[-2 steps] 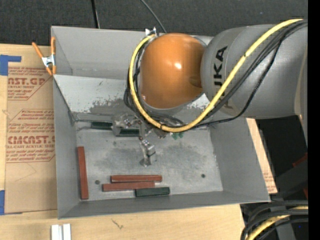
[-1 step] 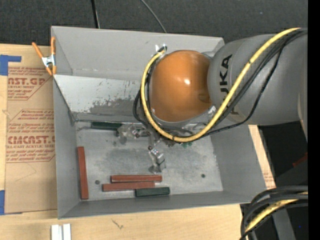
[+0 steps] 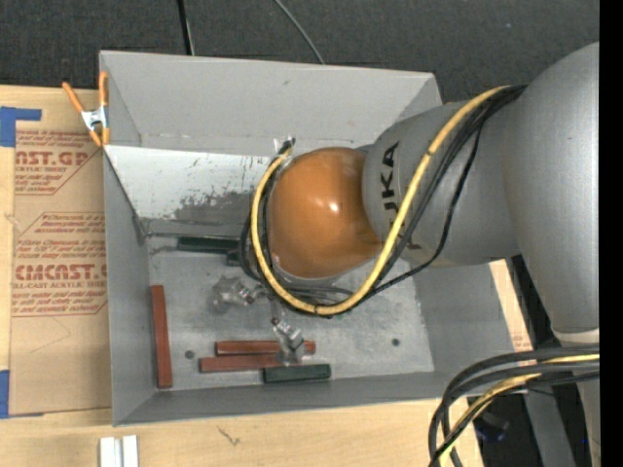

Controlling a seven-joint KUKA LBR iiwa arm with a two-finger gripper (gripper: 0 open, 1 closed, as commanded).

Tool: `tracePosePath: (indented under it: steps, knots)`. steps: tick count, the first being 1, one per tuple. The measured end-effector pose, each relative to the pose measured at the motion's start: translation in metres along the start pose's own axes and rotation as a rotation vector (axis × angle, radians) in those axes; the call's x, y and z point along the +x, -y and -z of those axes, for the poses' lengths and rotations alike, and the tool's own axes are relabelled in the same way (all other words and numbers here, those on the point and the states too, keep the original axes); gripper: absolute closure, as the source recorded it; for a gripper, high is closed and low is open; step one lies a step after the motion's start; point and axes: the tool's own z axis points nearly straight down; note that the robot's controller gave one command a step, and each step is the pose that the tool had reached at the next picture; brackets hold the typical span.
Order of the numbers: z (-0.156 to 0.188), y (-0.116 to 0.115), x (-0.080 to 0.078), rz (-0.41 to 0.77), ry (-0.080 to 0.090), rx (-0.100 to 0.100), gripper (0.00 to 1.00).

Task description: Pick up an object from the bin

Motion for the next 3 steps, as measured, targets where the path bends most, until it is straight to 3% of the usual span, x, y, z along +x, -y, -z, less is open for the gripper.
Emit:
tracePosePath:
  steps: [1, 2, 3]
  knots:
    - [-0.054, -0.011, 0.022, 0.141, -0.006, -0.001, 1.00]
    - [-0.054, -0.011, 0.022, 0.142, -0.005, -0.001, 1.00]
    - [0.118, 0.018, 0.015, 0.158, 0.002, 0.001, 1.00]
